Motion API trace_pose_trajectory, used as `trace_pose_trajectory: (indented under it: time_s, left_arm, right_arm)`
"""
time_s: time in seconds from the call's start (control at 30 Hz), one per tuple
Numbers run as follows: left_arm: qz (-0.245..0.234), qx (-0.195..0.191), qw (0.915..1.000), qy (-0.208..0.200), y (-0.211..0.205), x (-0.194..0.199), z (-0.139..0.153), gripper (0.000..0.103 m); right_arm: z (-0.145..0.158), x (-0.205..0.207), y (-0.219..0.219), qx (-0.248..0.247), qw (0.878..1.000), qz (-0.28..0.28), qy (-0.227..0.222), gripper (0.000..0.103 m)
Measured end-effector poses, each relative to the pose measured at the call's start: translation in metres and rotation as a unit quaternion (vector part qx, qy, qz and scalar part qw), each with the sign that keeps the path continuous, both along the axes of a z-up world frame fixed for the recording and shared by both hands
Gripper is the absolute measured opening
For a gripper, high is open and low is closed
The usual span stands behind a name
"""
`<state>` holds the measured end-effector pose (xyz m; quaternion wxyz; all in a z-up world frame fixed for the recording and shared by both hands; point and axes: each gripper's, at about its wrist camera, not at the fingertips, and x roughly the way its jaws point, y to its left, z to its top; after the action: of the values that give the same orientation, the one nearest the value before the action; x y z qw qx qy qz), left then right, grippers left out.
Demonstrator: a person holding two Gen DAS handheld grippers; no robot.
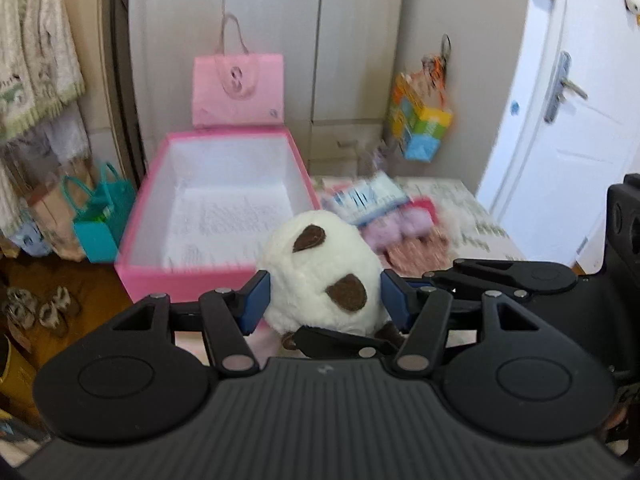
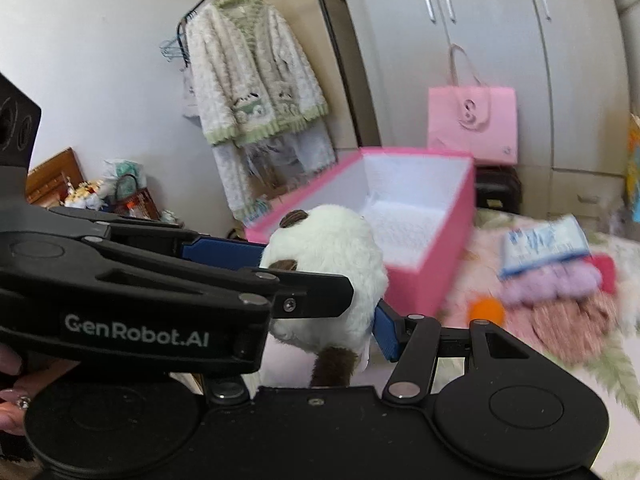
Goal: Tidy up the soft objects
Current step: 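Carry the panda into the pink box and open the left gripper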
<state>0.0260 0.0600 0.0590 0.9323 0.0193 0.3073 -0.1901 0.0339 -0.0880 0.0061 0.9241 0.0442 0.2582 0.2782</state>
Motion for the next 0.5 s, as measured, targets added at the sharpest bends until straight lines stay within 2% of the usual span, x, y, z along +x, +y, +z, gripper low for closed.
trace_pose_trajectory:
  time_s: [0.13, 0.3, 0.4, 0.5]
  left_arm:
    - [0.012, -0.007, 0.9991, -0.041, 0.010, 0.030, 0.021, 0.059]
    - [0.018, -0.037, 0.9975, -0.058, 0.021, 0.089, 0.032, 0.059]
    - [0.021, -0.057, 0.9970, -0.049, 0.024, 0.128, 0.031, 0.059]
    - [0.025, -0.070, 0.9971, -0.017, 0.026, 0.177, 0.020, 0.059]
  right_arm:
    - [0.020, 0.025, 0.009, 0.007, 0.999, 0.003, -0.033, 0.062]
    - [0.042, 0.081, 0.011, 0.003, 0.998, 0.010, -0.059, 0.062]
    - [0.046, 0.131, 0.001, 0.030, 0.999, 0.022, -0.027, 0.062]
    - [0.040, 0.177, -0.003, 0.038, 0.999, 0.032, 0.004, 0.062]
